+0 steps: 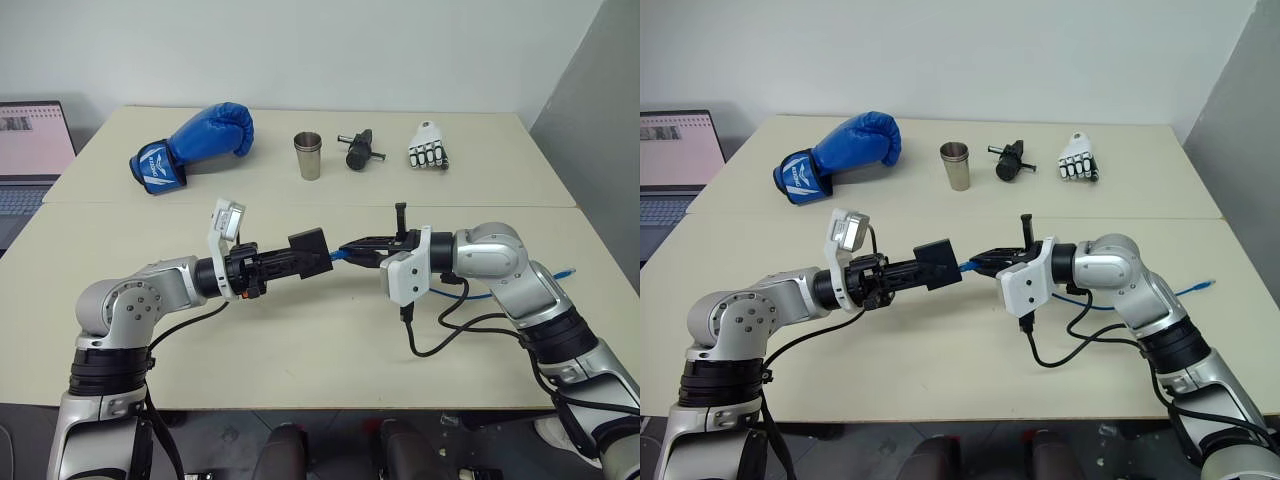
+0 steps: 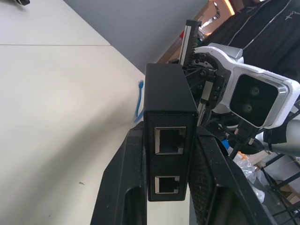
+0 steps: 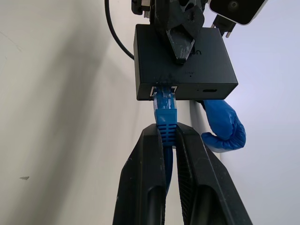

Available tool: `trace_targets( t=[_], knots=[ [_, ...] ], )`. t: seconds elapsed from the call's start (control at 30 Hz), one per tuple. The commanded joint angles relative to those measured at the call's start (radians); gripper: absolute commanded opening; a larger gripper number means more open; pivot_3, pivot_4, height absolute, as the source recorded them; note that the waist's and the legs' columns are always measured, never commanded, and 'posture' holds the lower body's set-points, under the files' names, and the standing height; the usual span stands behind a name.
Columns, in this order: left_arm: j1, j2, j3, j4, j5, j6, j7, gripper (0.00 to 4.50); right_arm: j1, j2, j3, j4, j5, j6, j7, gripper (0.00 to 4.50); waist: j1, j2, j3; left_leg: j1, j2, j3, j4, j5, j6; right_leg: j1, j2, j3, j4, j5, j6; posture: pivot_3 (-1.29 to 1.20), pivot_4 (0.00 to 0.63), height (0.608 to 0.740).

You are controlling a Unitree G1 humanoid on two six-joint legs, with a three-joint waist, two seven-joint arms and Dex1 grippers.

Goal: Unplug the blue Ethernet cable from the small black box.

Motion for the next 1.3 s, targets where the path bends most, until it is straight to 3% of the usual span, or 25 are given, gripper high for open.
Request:
trace_targets(
  t=[0.03, 0.2, 0.4, 0.5, 0.73, 0.83, 0.9, 0.93, 1.3],
  knots=[
    [-0.004, 0.007, -0.009, -0.013, 0.003, -0.005, -0.023, 0.79, -0.002, -0.008, -0.017, -0.052, 0.024, 0.023, 0.011, 0.88, 0.0, 0.0, 0.0, 0.0, 0.0, 0.0, 0.0, 0.0, 0.0, 0.0, 0.0, 0.0, 0.0, 0.0, 0.0, 0.0, 0.15, 0.74],
    [-0.004, 0.022, -0.044, -0.013, 0.05, -0.048, -0.066, 0.79, 0.019, -0.04, -0.034, -0.102, 0.05, 0.068, 0.04, 2.03, 0.0, 0.0, 0.0, 0.0, 0.0, 0.0, 0.0, 0.0, 0.0, 0.0, 0.0, 0.0, 0.0, 0.0, 0.0, 0.0, 0.15, 0.74],
    [-0.019, 0.03, -0.069, 0.025, 0.106, -0.101, -0.115, 0.79, 0.087, -0.131, -0.082, -0.233, 0.2, 0.213, 0.136, 2.05, 0.001, 0.0, 0.0, 0.0, 0.0, 0.0, 0.0, 0.0, 0.0, 0.0, 0.0, 0.0, 0.0, 0.0, 0.0, 0.0, 0.15, 0.74],
    [-0.034, 0.051, -0.097, 0.042, 0.153, -0.144, -0.164, 0.79, 0.135, -0.161, -0.138, -0.366, 0.392, 0.452, 0.157, 2.05, 0.001, 0.0, 0.0, 0.0, 0.0, 0.0, 0.0, 0.0, 0.0, 0.0, 0.0, 0.0, 0.0, 0.0, 0.0, 0.0, 0.15, 0.74],
    [-0.072, 0.096, -0.134, 0.074, 0.231, -0.232, -0.273, 0.79, 0.14, -0.106, -0.237, -0.438, 0.681, 0.909, 0.034, 2.05, -0.001, 0.0, 0.0, 0.0, 0.0, -0.001, -0.001, 0.0, 0.0, 0.0, 0.0, 0.0, 0.0, 0.0, 0.0, 0.0, 0.15, 0.74],
    [-0.078, 0.117, -0.148, 0.07, 0.256, -0.261, -0.314, 0.79, 0.144, -0.083, -0.25, -0.442, 0.766, 1.043, 0.005, 2.48, -0.001, 0.0, 0.0, 0.0, 0.0, 0.0, -0.001, 0.0, 0.0, 0.0, 0.0, 0.0, 0.0, 0.0, -0.001, 0.0, 0.15, 0.74],
    [-0.085, 0.125, -0.151, 0.072, 0.268, -0.275, -0.335, 0.79, 0.141, -0.059, -0.248, -0.424, 0.798, 1.101, -0.012, 3.17, 0.0, 0.0, 0.0, -0.001, 0.0, 0.0, -0.001, 0.0, 0.0, 0.0, 0.0, 0.0, -0.001, -0.001, -0.001, 0.0, 0.15, 0.74],
    [-0.088, 0.128, -0.152, 0.073, 0.274, -0.283, -0.343, 0.79, 0.137, -0.044, -0.248, -0.41, 0.804, 1.115, -0.026, 3.25, 0.0, 0.0, 0.0, -0.001, 0.0, 0.0, -0.001, 0.0, 0.0, 0.0, 0.0, 0.0, -0.001, -0.001, -0.001, 0.0, 0.15, 0.74],
    [-0.114, 0.134, -0.137, 0.089, 0.281, -0.296, -0.397, 0.79, 0.063, 0.07, -0.222, -0.242, 0.853, 1.236, -0.015, 3.26, -0.001, 0.0, 0.0, -0.002, 0.0, 0.003, -0.001, 0.0, 0.0, -0.003, 0.002, -0.001, -0.001, -0.001, -0.001, 0.0, 0.15, 0.74]
  ],
)
